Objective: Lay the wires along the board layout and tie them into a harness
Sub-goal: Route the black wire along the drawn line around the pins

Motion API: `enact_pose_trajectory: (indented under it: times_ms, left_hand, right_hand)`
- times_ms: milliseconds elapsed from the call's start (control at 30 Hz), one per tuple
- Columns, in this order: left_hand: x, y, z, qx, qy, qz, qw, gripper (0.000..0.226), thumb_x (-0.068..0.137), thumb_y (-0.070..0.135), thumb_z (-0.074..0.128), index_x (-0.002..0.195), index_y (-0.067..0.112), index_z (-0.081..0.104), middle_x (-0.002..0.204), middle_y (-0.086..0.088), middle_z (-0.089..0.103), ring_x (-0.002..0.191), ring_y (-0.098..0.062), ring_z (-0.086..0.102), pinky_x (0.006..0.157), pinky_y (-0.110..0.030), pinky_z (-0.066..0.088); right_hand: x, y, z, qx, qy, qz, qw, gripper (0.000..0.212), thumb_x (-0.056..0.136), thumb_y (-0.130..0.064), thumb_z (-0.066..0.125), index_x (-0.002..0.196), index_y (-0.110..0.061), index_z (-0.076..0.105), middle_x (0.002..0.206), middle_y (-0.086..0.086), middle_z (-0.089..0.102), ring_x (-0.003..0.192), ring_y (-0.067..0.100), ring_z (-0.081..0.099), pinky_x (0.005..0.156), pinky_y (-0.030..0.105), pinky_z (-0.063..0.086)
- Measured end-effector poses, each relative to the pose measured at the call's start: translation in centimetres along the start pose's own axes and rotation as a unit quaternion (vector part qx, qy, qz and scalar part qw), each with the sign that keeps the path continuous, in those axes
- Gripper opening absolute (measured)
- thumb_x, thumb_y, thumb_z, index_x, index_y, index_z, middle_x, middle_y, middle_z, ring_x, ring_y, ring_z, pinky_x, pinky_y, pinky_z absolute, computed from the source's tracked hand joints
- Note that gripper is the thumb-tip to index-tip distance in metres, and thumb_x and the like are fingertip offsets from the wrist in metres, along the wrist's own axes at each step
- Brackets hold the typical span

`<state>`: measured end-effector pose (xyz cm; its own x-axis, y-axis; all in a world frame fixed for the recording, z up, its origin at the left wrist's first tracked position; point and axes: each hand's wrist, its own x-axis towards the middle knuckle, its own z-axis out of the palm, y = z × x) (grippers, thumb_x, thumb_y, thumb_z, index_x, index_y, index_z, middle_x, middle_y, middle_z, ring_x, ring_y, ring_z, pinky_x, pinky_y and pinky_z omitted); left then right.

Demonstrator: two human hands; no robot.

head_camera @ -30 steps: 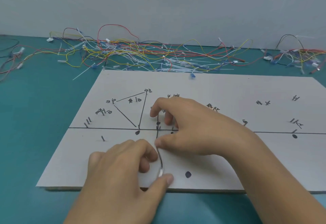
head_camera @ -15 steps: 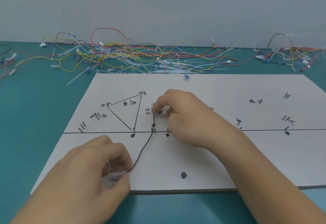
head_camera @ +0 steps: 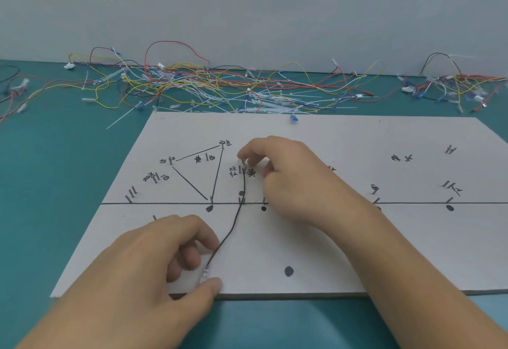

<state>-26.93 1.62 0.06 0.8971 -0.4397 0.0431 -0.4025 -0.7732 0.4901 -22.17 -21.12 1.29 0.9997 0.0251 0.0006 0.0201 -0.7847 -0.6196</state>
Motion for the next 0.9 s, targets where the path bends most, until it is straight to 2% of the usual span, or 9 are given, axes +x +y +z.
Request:
enact_pose_trajectory:
  times_ms: [200, 333, 400, 433, 500, 633, 767, 900]
  left_hand:
    - [-0.2, 0.1, 0.8, -0.030, 0.007, -0.003, 1.000, 0.049, 0.058, 0.065, 0.058, 0.106, 0.060, 0.055, 0.096, 0.030, 0.060, 0.082, 0.003, 0.058, 0.052, -0.018, 0.045]
    - [-0.2, -0.1, 0.8, -0.026, 0.008, 0.003, 1.000, 0.044, 0.060, 0.061, 0.056, 0.104, 0.057, 0.058, 0.093, 0.029, 0.062, 0.081, 0.001, 0.059, 0.051, -0.016, 0.044]
    - [-0.3, -0.4, 0.7, -0.022, 0.013, 0.003, 1.000, 0.041, 0.062, 0.051, 0.063, 0.103, 0.055, 0.060, 0.091, 0.027, 0.063, 0.079, 0.001, 0.059, 0.049, -0.013, 0.045]
    - [-0.3, -0.6, 0.7, -0.023, 0.018, 0.002, 1.000, 0.043, 0.061, 0.044, 0.066, 0.103, 0.054, 0.061, 0.090, 0.026, 0.064, 0.078, 0.000, 0.059, 0.053, -0.014, 0.048]
    - [-0.4, -1.0, 0.6, -0.025, 0.029, 0.003, 0.999, 0.045, 0.060, 0.038, 0.069, 0.103, 0.052, 0.063, 0.090, 0.024, 0.064, 0.077, -0.001, 0.059, 0.067, -0.006, 0.045]
    - [-0.3, -1.3, 0.4, -0.039, 0.033, 0.001, 0.999, 0.044, 0.060, 0.055, 0.061, 0.104, 0.053, 0.063, 0.092, 0.023, 0.064, 0.076, -0.001, 0.059, 0.064, -0.004, 0.042]
    - [-0.1, -0.9, 0.4, -0.029, 0.041, 0.002, 0.999, 0.047, 0.058, 0.061, 0.060, 0.104, 0.055, 0.061, 0.096, 0.026, 0.063, 0.079, 0.001, 0.060, 0.055, -0.015, 0.044]
    - [0.1, -0.2, 0.8, -0.054, 0.053, -0.010, 0.997, 0.054, 0.054, 0.065, 0.060, 0.107, 0.058, 0.058, 0.101, 0.030, 0.062, 0.086, 0.002, 0.059, 0.059, -0.021, 0.043]
  right_hand:
    - [0.0, 0.0, 0.0, -0.021, -0.017, 0.000, 1.000, 0.056, 0.085, 0.002, 0.041, 0.127, -0.026, 0.067, 0.119, -0.004, 0.056, 0.106, 0.016, 0.055, 0.088, 0.026, 0.043]
    - [-0.1, 0.0, 0.0, -0.025, -0.021, -0.001, 0.999, 0.051, 0.088, -0.001, 0.044, 0.127, -0.026, 0.066, 0.117, -0.005, 0.055, 0.103, 0.016, 0.055, 0.083, 0.025, 0.040]
    - [-0.2, -0.1, 0.0, -0.027, -0.021, -0.002, 0.999, 0.047, 0.088, -0.002, 0.046, 0.125, -0.025, 0.065, 0.113, -0.005, 0.054, 0.100, 0.016, 0.055, 0.079, 0.024, 0.038]
    - [-0.3, -0.1, 0.0, -0.026, -0.018, -0.003, 1.000, 0.045, 0.088, -0.003, 0.046, 0.124, -0.025, 0.064, 0.111, -0.006, 0.054, 0.098, 0.016, 0.056, 0.078, 0.025, 0.038]
    - [-0.3, -0.1, 0.0, -0.019, -0.012, -0.003, 1.000, 0.042, 0.088, -0.004, 0.047, 0.121, -0.025, 0.062, 0.112, -0.006, 0.055, 0.097, 0.016, 0.057, 0.078, 0.026, 0.040]
    - [-0.3, -0.2, 0.0, -0.022, -0.012, -0.012, 1.000, 0.044, 0.088, -0.005, 0.047, 0.122, -0.028, 0.061, 0.115, -0.004, 0.055, 0.100, 0.015, 0.055, 0.083, 0.026, 0.042]
    - [-0.3, -0.1, 0.2, -0.028, -0.018, -0.015, 0.999, 0.044, 0.088, -0.005, 0.046, 0.122, -0.029, 0.063, 0.114, -0.004, 0.053, 0.101, 0.015, 0.055, 0.084, 0.027, 0.042]
    - [-0.3, -0.1, 0.1, -0.019, -0.015, -0.013, 1.000, 0.048, 0.087, -0.006, 0.047, 0.127, -0.030, 0.058, 0.114, -0.006, 0.053, 0.100, 0.014, 0.054, 0.082, 0.026, 0.042]
